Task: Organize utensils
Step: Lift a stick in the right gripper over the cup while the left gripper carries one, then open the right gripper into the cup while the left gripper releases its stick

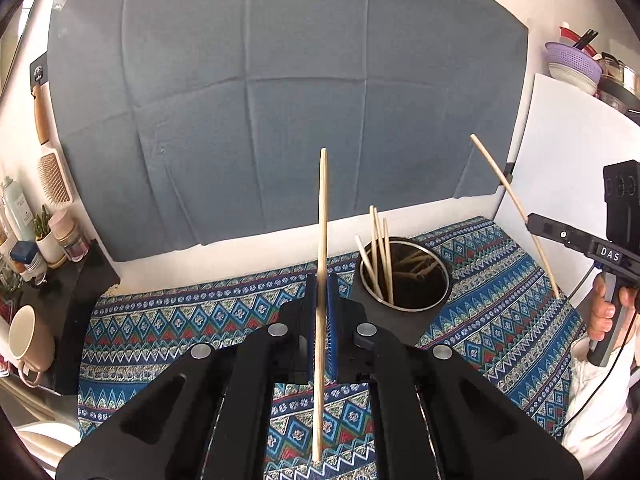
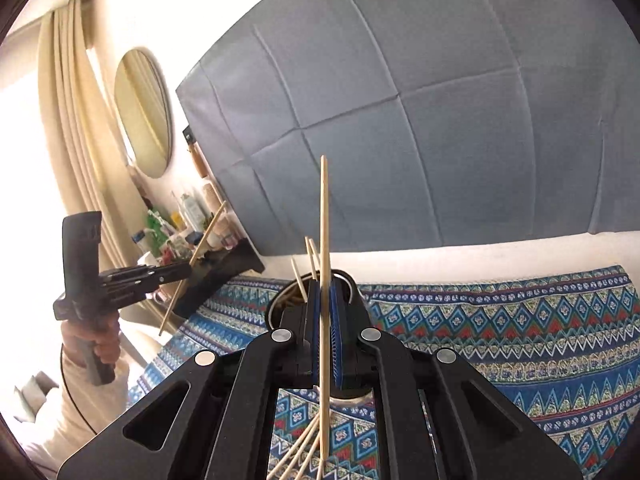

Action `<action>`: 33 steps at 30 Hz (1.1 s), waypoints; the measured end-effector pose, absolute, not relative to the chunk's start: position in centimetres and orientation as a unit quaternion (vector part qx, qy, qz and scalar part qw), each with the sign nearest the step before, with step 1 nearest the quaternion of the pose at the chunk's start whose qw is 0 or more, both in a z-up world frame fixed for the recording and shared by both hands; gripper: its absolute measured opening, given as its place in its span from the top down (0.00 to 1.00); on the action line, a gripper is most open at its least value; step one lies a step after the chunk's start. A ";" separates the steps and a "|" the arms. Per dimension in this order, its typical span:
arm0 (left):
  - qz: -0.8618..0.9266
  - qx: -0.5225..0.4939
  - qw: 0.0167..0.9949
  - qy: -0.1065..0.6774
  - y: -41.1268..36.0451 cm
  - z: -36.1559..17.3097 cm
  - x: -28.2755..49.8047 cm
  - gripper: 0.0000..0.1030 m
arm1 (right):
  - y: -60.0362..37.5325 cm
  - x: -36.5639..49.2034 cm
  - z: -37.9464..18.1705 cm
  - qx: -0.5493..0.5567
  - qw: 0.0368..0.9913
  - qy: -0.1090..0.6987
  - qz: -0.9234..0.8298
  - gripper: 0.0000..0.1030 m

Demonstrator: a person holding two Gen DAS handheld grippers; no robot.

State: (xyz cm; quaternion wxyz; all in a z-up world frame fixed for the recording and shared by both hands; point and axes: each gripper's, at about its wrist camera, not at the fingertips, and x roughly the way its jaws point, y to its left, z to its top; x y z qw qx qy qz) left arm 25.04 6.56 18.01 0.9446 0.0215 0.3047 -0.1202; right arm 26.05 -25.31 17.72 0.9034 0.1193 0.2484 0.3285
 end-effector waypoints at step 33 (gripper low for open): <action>-0.209 -0.141 0.967 0.028 2.5 11.1 30.5 0.95 | -19.6 33.4 10.4 0.200 0.925 0.065 0.317 0.95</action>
